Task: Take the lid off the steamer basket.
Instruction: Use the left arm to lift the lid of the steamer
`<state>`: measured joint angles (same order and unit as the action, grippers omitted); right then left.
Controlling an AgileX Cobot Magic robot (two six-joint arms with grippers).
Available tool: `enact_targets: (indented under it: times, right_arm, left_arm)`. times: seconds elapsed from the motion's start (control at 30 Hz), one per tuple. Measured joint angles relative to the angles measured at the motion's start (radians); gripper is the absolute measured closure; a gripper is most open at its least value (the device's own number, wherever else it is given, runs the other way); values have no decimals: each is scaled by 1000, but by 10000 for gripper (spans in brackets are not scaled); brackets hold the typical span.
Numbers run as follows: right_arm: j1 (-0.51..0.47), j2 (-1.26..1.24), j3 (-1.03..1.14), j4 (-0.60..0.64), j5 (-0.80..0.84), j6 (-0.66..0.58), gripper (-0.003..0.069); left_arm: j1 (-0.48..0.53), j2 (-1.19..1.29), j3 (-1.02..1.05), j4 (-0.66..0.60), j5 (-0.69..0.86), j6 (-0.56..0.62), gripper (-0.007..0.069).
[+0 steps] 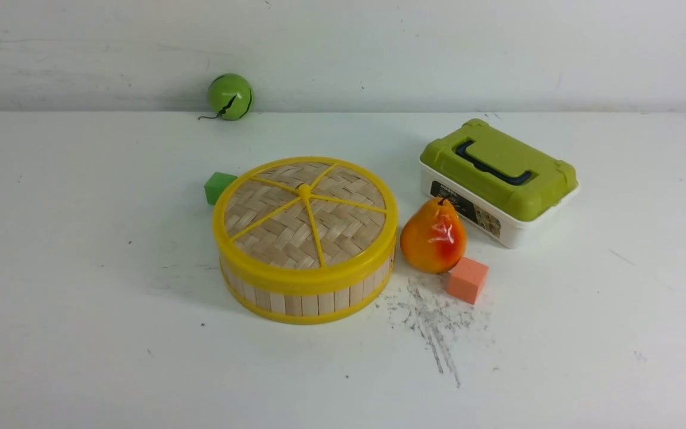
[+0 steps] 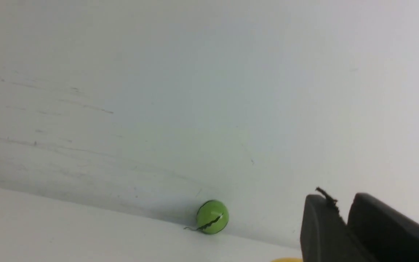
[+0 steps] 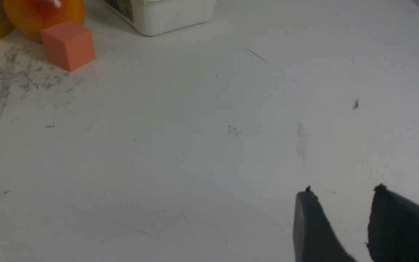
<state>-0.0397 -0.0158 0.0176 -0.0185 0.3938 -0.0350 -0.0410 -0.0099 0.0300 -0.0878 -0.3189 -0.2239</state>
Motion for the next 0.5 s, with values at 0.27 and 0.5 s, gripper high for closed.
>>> enact_targets:
  times: [0.27,0.5]
  right_arm:
    - [0,0,0,0,0,0,419]
    - [0,0,0,0,0,0,419]
  left_arm:
    - [0,0,-52,-106,149,-171,622]
    - [0,178,-287,-88,436,-174,637]
